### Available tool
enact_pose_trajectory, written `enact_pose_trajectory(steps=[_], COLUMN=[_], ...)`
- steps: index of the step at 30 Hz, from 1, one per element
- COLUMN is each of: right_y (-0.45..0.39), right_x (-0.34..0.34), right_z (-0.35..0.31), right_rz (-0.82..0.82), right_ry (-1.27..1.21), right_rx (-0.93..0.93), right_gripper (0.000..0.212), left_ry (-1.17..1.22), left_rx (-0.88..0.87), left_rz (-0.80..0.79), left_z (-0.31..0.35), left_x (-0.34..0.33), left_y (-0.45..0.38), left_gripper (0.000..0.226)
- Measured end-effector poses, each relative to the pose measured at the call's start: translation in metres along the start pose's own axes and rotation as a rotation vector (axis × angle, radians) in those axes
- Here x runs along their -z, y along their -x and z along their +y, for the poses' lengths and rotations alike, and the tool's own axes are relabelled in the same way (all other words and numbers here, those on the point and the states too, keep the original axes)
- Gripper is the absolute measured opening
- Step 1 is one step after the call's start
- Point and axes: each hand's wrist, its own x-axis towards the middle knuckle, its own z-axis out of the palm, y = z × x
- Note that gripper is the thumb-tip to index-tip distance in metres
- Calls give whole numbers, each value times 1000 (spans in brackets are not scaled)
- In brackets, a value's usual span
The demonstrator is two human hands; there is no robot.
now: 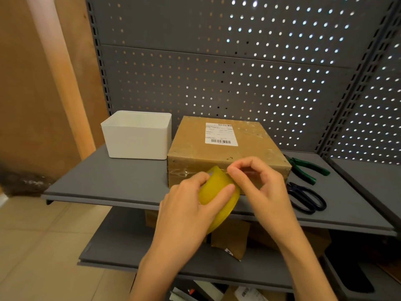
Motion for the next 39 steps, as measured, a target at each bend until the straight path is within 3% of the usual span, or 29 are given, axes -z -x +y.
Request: enact_pose_trajectory(steps=[3, 10, 14, 17, 20, 23, 33, 39], right_y=[-2, 0, -4, -13, -28, -49, -98, -107], right_x=[4, 6, 6, 11, 17, 23, 34, 34], right_z=[9, 10, 14, 14, 6, -1, 18, 35], right_rz=[-42, -59, 48, 83, 79, 74, -217, -282], right_ry=[-143, -316, -362, -187, 115, 177, 276, 305], right_rx=[-58, -142, -175, -119, 61, 120, -11, -127], right_gripper=[16, 13, 9, 7, 10, 4, 7, 10], left_ry=[49, 184, 210, 301, 383, 389, 665, 738], left_rx=[-1, 9, 11, 20, 79, 186, 234, 267], left_rz=[-11, -66, -191, -257, -131, -65, -160, -173], left_z=[-2, -1, -2, 2, 14, 22, 33, 26], left_x=[-4, -5, -4, -4, -7, -11, -24, -33], left_y=[0, 3, 4, 4, 1, -1, 0, -6], left_gripper=[57, 50, 50, 46, 44, 35, 37, 44])
